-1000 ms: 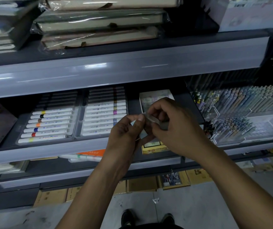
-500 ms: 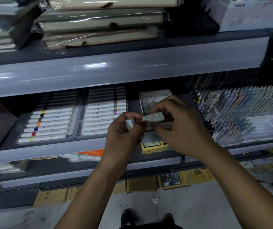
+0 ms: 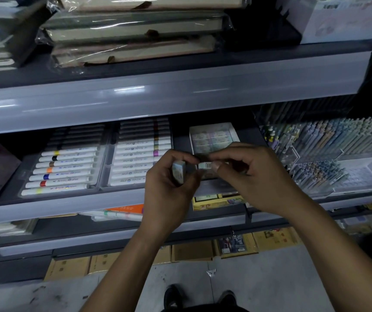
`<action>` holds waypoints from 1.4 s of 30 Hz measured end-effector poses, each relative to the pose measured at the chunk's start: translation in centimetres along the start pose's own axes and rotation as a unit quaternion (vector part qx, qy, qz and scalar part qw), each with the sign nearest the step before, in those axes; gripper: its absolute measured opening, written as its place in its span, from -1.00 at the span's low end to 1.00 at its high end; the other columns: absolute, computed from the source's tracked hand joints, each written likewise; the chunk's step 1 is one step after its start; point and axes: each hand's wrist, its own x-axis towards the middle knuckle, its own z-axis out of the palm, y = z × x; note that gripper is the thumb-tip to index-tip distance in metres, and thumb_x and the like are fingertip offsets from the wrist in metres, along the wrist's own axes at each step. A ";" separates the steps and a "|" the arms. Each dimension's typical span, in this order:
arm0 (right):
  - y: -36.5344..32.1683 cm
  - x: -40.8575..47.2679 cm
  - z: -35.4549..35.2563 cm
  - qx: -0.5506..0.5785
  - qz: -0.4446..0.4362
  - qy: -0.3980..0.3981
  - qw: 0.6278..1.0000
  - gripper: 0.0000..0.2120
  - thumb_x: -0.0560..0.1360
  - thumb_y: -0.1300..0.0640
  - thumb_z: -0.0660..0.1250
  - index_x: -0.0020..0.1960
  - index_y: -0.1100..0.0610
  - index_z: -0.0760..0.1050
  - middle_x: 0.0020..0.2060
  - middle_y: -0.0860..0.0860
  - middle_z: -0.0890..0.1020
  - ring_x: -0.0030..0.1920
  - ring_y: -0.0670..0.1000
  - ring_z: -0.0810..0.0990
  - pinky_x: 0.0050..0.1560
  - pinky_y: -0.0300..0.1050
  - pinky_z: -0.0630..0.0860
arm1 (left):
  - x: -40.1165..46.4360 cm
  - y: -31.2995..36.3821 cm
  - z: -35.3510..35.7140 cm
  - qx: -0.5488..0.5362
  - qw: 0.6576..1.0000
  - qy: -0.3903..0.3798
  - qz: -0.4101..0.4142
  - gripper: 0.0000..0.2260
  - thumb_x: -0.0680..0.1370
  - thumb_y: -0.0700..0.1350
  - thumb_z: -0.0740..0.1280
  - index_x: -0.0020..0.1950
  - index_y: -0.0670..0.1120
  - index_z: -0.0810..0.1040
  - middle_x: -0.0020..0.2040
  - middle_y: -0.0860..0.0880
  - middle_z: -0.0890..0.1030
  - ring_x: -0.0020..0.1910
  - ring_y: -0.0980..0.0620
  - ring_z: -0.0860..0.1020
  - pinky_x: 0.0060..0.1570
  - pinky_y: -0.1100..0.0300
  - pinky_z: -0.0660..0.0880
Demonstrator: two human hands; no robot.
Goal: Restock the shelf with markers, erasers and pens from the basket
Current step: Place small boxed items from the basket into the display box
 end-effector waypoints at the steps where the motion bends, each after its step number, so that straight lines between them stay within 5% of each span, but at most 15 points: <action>1: 0.1 0.1 0.0 0.004 0.000 0.000 1.000 -0.75 0.57 -0.10 0.36 0.16 -0.05 0.70 -0.10 -0.10 0.68 -0.10 -0.05 0.66 -0.11 0.10 0.60 | 0.0 0.0 0.1 0.005 1.000 0.002 0.001 -0.75 0.53 -0.34 0.51 0.00 0.00 0.60 -0.07 0.16 0.68 -0.08 0.04 0.66 -0.10 0.11 0.62; 5: 0.6 0.3 -0.3 0.019 0.013 0.001 1.000 -0.92 0.53 -0.04 0.44 0.03 -0.12 0.65 -0.20 -0.06 0.63 -0.21 -0.05 0.61 -0.18 -0.01 0.60 | 0.1 -0.2 0.3 0.018 1.000 0.011 0.008 -0.76 0.54 -0.29 0.52 0.02 0.04 0.61 -0.07 0.12 0.68 -0.13 0.00 0.66 -0.16 0.02 0.61; 8: 1.0 0.8 -0.8 0.013 0.011 0.019 1.000 -0.86 0.50 0.09 0.52 0.01 -0.11 0.64 -0.25 -0.10 0.55 -0.25 -0.07 0.55 -0.20 -0.20 0.53 | 0.2 -0.9 0.4 0.064 0.998 0.020 0.008 -0.85 0.56 -0.23 0.50 0.01 0.01 0.63 -0.10 0.12 0.67 -0.18 -0.01 0.64 -0.22 0.00 0.58; 14: 1.8 2.3 -2.2 -0.075 0.027 0.012 0.997 -0.67 0.42 0.18 0.60 0.11 -0.06 0.63 -0.17 -0.17 0.62 -0.16 -0.18 0.61 -0.14 -0.29 0.57 | 0.2 -2.0 0.4 0.175 0.984 0.023 0.013 -0.81 0.52 -0.21 0.54 0.00 0.03 0.60 -0.16 0.26 0.63 -0.17 0.25 0.60 -0.25 0.44 0.44; 18: 1.6 3.4 -2.2 -0.133 0.001 -0.035 0.990 -0.68 0.44 0.12 0.60 0.16 -0.05 0.68 -0.12 -0.23 0.57 -0.13 -0.21 0.58 -0.13 -0.40 0.49 | 0.0 -2.4 0.4 0.216 0.976 0.012 0.024 -0.85 0.53 -0.14 0.54 0.04 0.03 0.64 -0.21 0.32 0.58 -0.22 0.39 0.56 -0.23 0.55 0.38; 26: 1.9 3.8 -0.9 -0.157 -0.010 -0.107 0.982 -0.73 0.53 0.05 0.51 0.23 -0.02 0.63 -0.03 -0.14 0.61 -0.06 -0.18 0.58 0.02 -0.14 0.59 | 0.0 -2.4 0.6 0.219 0.975 0.007 0.022 -0.84 0.56 -0.15 0.51 0.12 0.00 0.67 -0.10 0.18 0.69 -0.20 0.14 0.63 -0.24 0.38 0.48; 32: 2.2 3.6 -0.3 -0.160 -0.009 -0.154 0.975 -0.68 0.50 0.03 0.54 0.24 0.02 0.64 0.00 -0.15 0.56 -0.07 -0.19 0.54 0.00 -0.23 0.54 | 0.3 -2.5 0.7 0.226 0.974 0.008 0.013 -0.85 0.55 -0.18 0.52 0.09 -0.01 0.66 -0.16 0.24 0.62 -0.32 0.32 0.54 -0.29 0.52 0.35; 42: 2.3 2.1 1.3 -0.205 -0.025 -0.141 0.968 -0.85 0.58 0.14 0.45 0.14 0.07 0.70 0.05 -0.06 0.50 0.12 -0.04 0.45 0.13 -0.13 0.43 | 0.3 -2.5 0.6 0.230 0.973 0.002 0.009 -0.84 0.55 -0.17 0.52 0.07 0.03 0.64 -0.21 0.35 0.56 -0.25 0.30 0.55 -0.29 0.51 0.35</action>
